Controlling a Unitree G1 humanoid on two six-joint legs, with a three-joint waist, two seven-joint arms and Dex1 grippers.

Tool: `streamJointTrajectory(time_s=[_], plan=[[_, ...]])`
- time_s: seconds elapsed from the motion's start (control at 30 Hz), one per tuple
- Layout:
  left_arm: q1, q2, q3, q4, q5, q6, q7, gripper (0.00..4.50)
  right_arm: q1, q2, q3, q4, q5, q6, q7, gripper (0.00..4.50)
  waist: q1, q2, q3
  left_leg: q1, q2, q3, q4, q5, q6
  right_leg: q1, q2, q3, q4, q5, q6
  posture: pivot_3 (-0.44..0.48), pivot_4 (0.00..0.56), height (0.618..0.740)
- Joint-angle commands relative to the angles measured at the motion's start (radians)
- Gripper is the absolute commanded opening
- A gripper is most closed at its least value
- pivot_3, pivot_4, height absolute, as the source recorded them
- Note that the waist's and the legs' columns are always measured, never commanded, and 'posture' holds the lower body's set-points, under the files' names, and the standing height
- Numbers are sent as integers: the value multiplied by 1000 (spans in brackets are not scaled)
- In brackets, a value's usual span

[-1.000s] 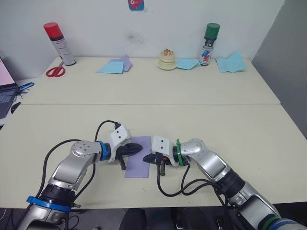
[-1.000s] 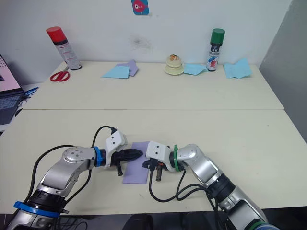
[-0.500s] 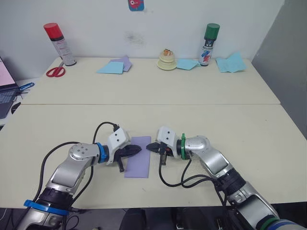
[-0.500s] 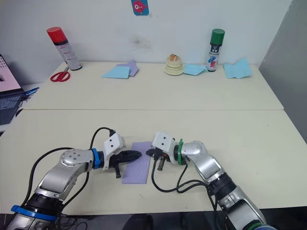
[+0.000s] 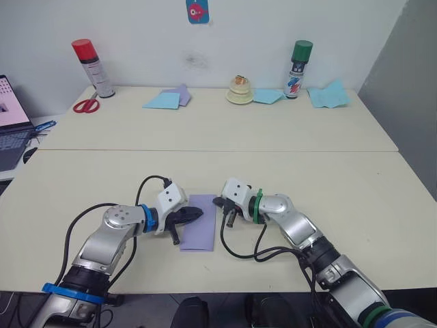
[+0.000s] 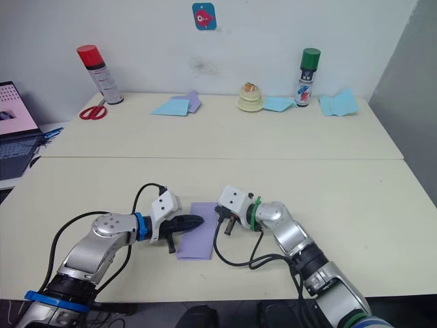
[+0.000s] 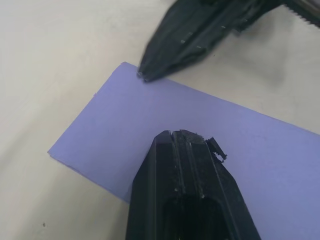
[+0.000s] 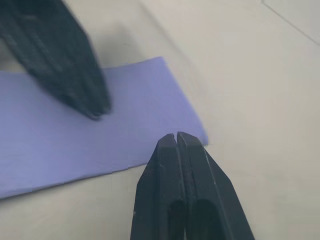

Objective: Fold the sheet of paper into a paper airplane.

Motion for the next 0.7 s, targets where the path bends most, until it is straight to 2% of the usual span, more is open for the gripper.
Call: streamJointTrajectory(time_s=[0.03,0.2,0.33,0.47,0.7], plan=[[12,3,-31,39,36,18,-10,0,-7,-1,-34,95,-41,13,-70,39,0,1,-2,0,0,0,0,0,0,0,0,0,0,0,0,0,150,725],[8,0,-29,48,34,24,-10,0,-25,22,-71,116,-15,-75,-102,39,2,2,-3,0,0,0,0,0,0,0,0,0,0,0,0,0,150,725],[4,-4,-29,58,35,27,-10,0,15,20,-101,-6,66,-132,-9,39,6,2,-3,-2,0,0,-1,0,0,-1,0,0,-1,2,3,0,150,725],[2,-3,-31,64,38,32,-14,0,63,-4,-62,-105,97,-88,116,39,6,3,-3,-4,0,0,-2,0,0,-3,0,0,-2,1,3,0,150,725],[2,5,-37,62,38,37,-27,0,70,-11,-2,-55,48,-88,167,39,6,3,-2,-3,1,0,-2,0,0,-4,1,0,-1,1,2,0,150,725]])
